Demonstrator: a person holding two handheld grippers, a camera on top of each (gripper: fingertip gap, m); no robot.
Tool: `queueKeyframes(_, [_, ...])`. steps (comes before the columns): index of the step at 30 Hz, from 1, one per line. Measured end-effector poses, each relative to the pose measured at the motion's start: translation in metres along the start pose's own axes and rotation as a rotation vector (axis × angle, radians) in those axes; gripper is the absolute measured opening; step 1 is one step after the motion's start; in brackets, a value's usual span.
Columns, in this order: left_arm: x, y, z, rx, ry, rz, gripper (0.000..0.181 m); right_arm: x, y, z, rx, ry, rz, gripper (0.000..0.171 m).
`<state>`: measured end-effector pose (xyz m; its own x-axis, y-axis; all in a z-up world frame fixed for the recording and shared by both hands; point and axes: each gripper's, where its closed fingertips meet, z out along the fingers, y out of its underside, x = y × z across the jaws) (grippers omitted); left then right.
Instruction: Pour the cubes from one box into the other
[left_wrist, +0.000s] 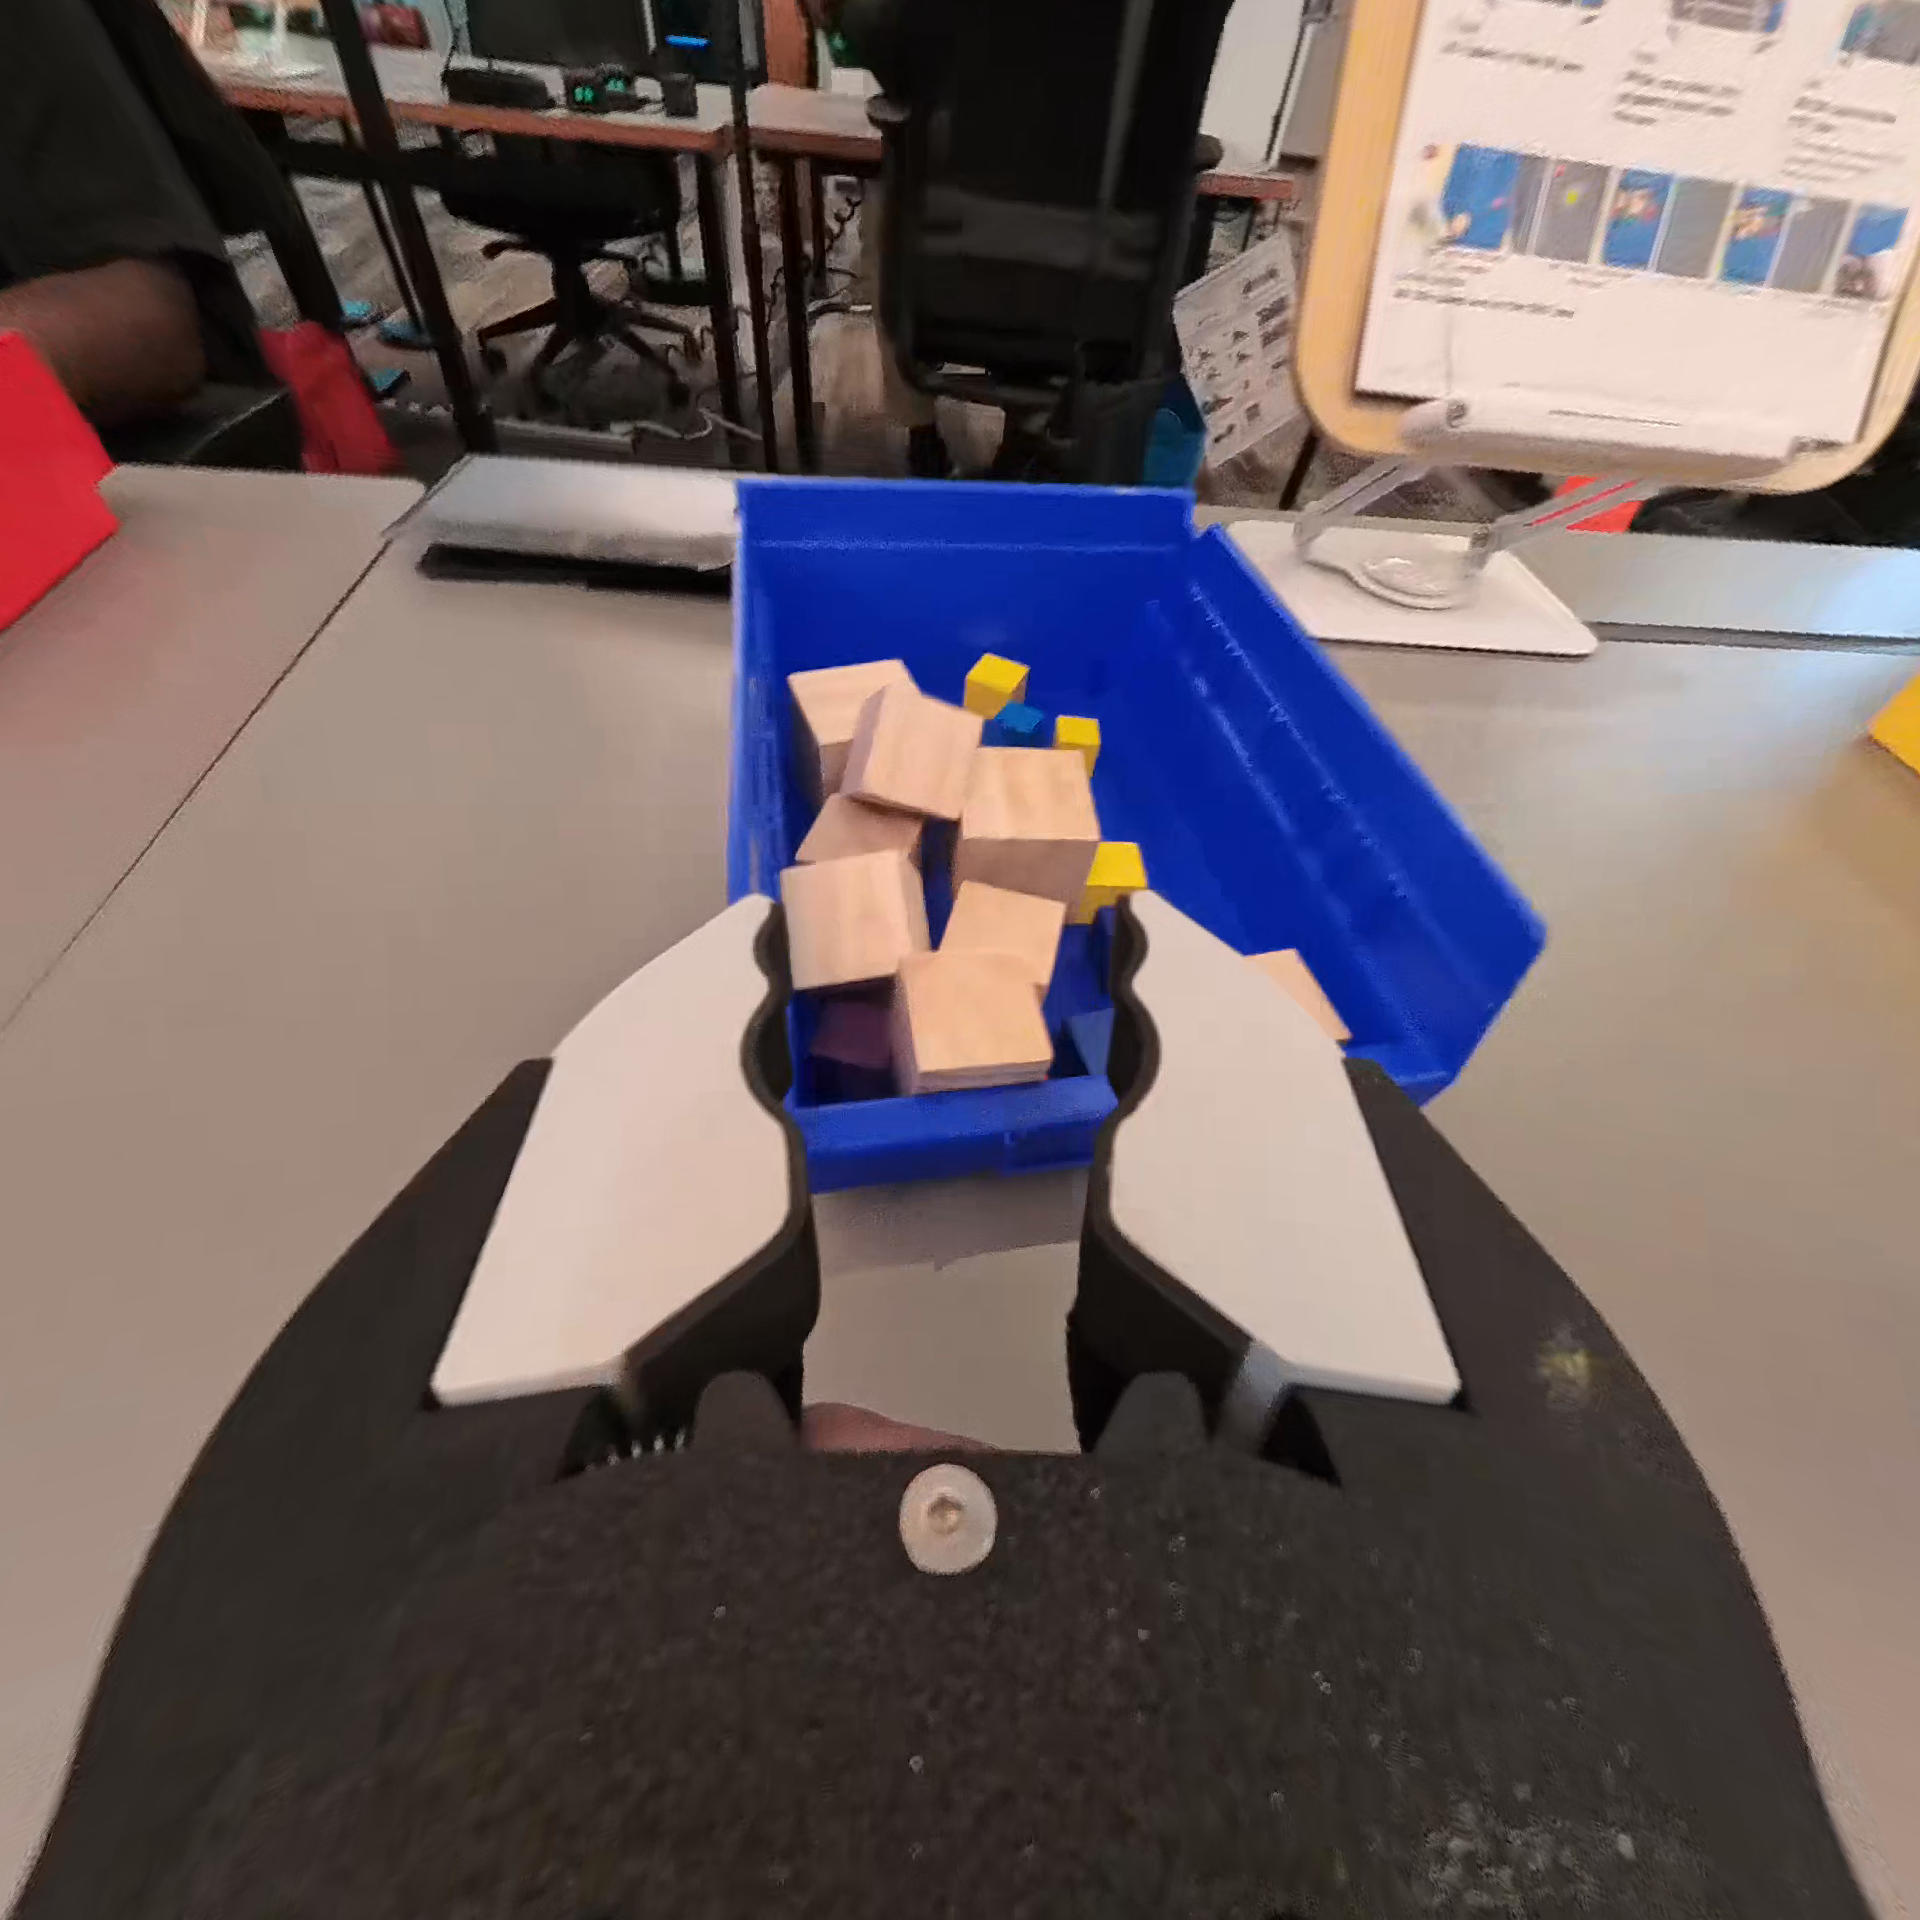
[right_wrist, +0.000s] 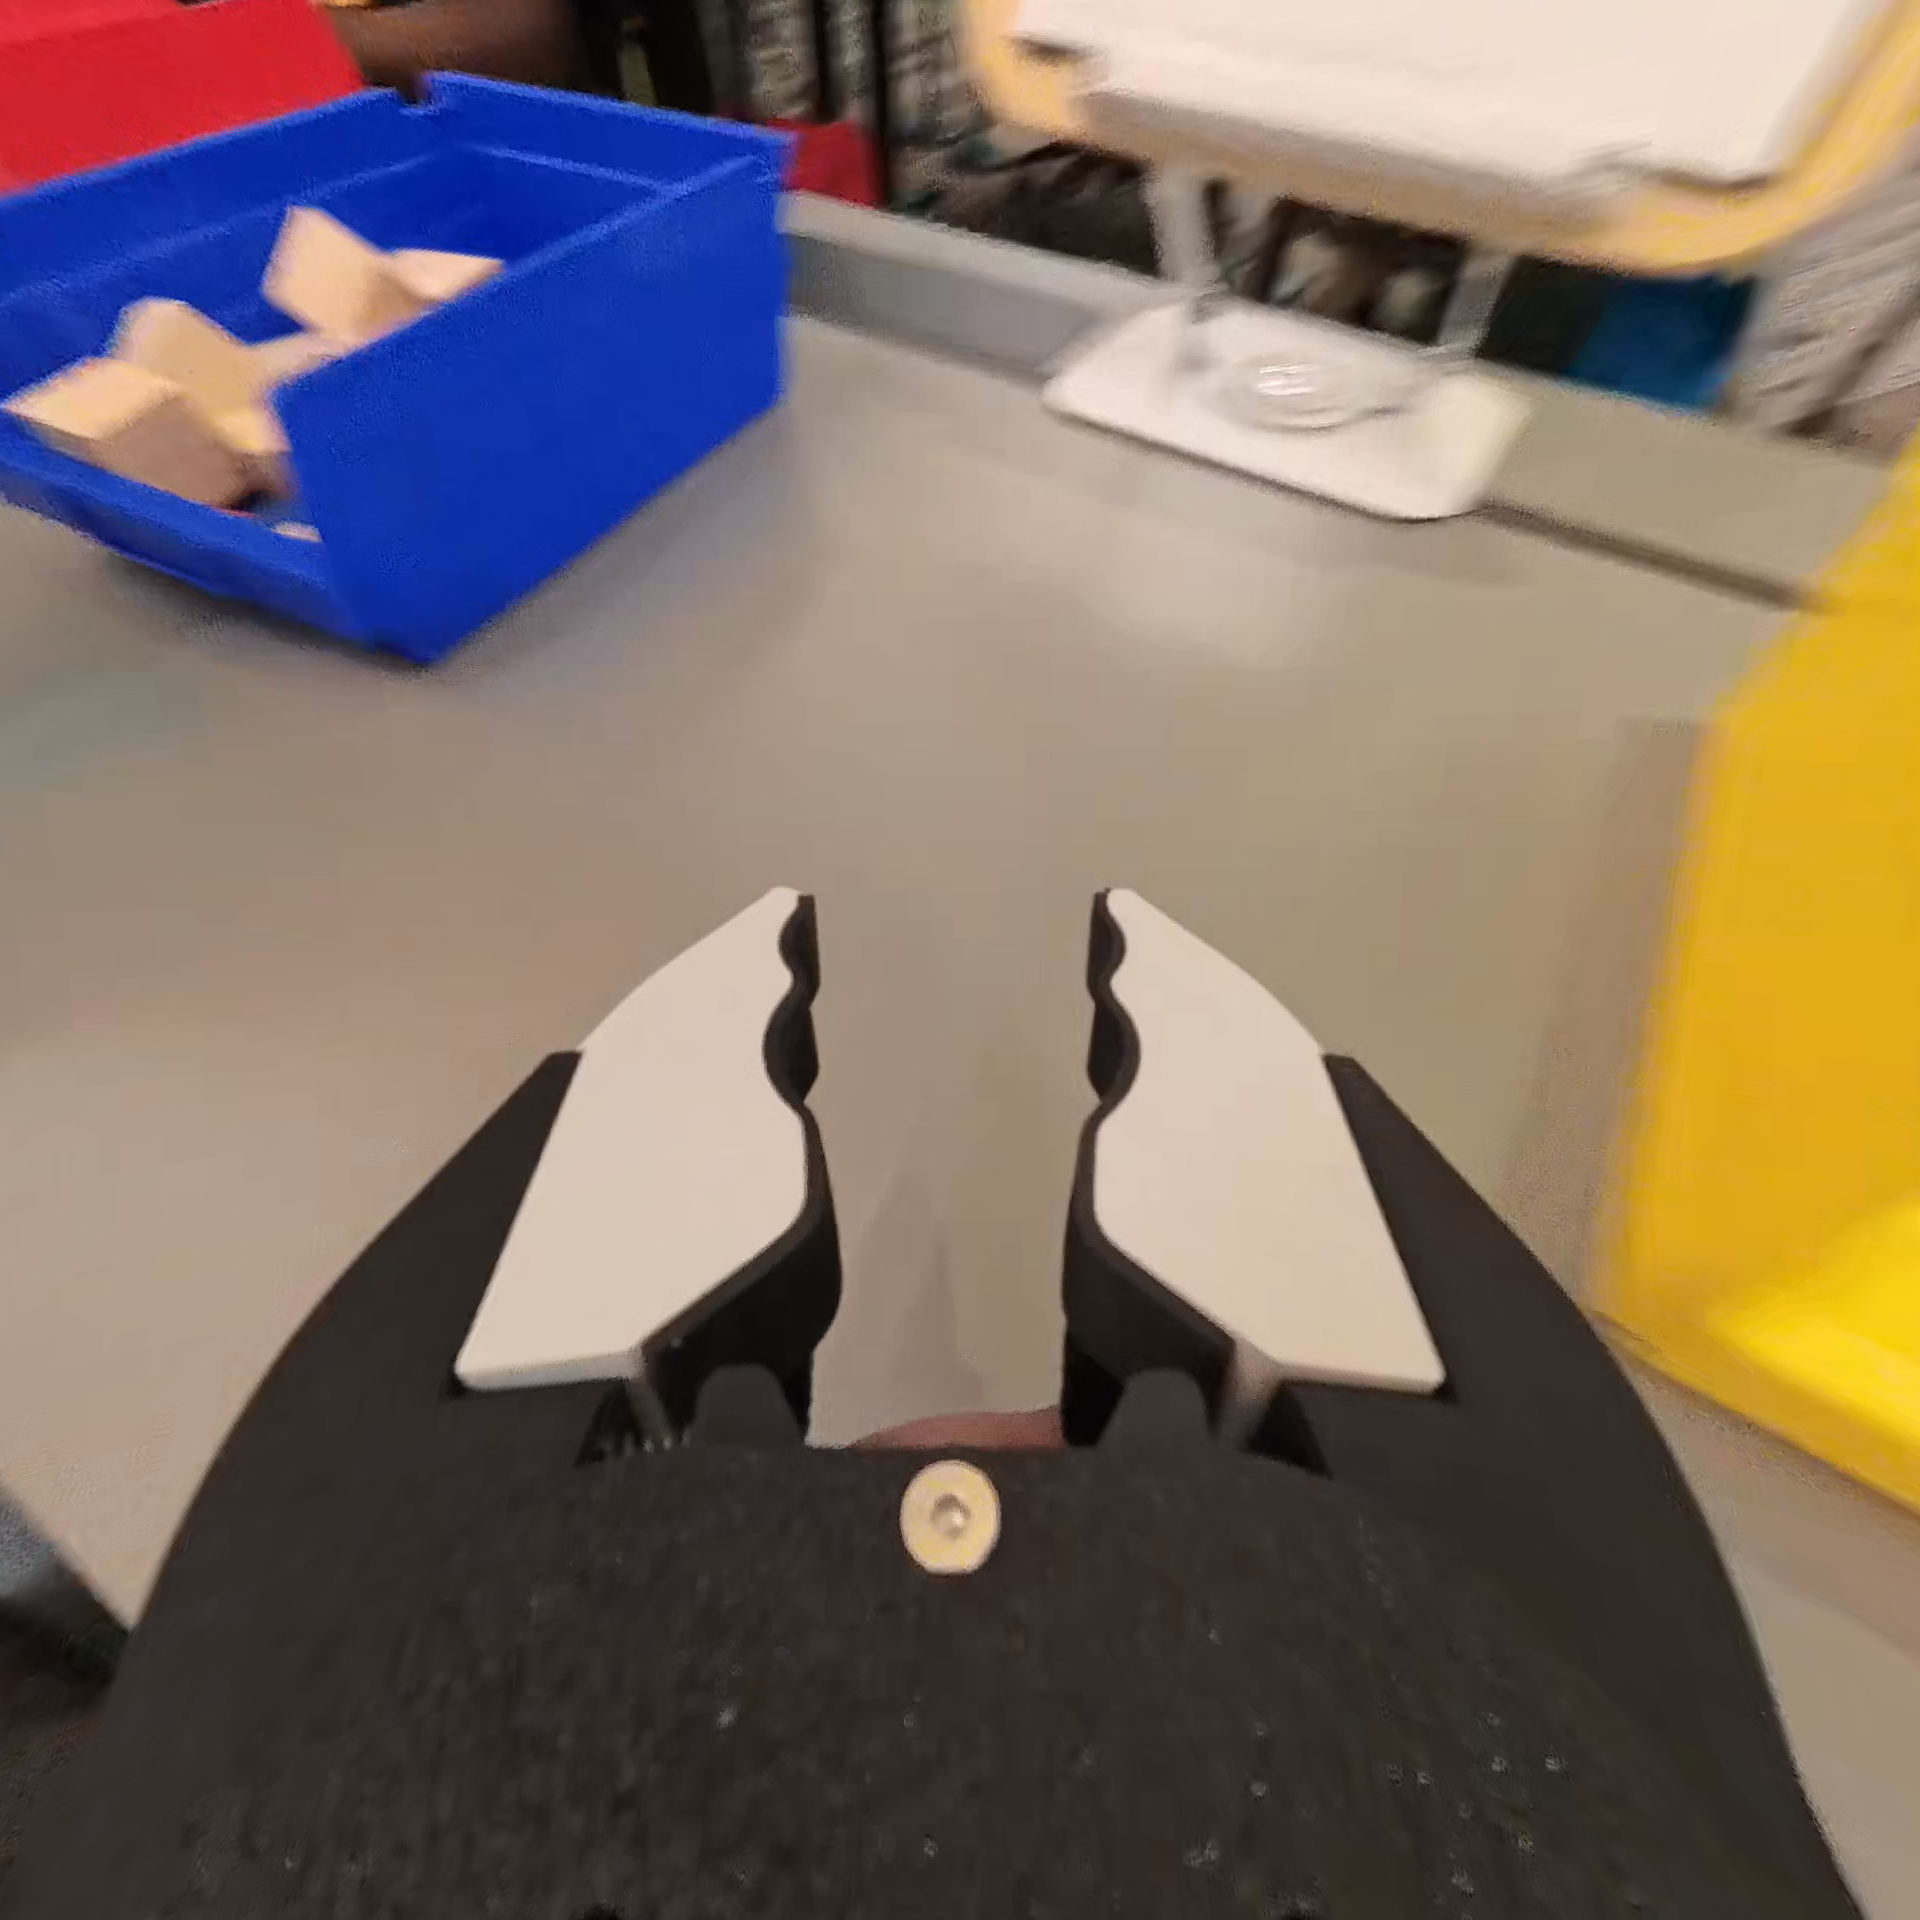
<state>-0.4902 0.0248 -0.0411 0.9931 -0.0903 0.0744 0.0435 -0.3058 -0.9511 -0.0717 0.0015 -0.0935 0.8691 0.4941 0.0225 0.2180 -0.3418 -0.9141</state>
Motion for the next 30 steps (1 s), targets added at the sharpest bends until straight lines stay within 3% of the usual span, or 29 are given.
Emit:
queueKeyframes(5, [0.052,-0.003,-0.019,0.020,0.094,-0.076,0.056,0.120,0.058,-0.089,0.015,0.323,0.163,0.048])
queueKeyframes(7, [0.070,0.020,-0.024,0.008,0.093,-0.154,0.052,0.150,0.082,-0.113,0.009,0.394,0.242,0.047])
queueKeyframes(11, [0.068,0.070,-0.025,0.009,-0.083,-0.158,0.047,0.193,0.104,-0.136,0.000,0.476,0.304,0.048])
queueKeyframes(16, [0.079,0.071,-0.006,-0.010,-0.044,-0.043,0.054,0.195,0.105,-0.131,0.019,0.462,0.330,0.047])
queueKeyframes(22, [0.087,0.079,-0.001,-0.047,-0.015,-0.019,0.054,0.178,0.100,-0.119,-0.016,0.462,0.183,0.048])
queueKeyframes(30, [0.089,0.083,-0.003,-0.062,0.005,-0.022,0.054,0.183,0.101,-0.121,0.008,0.446,0.274,0.045])
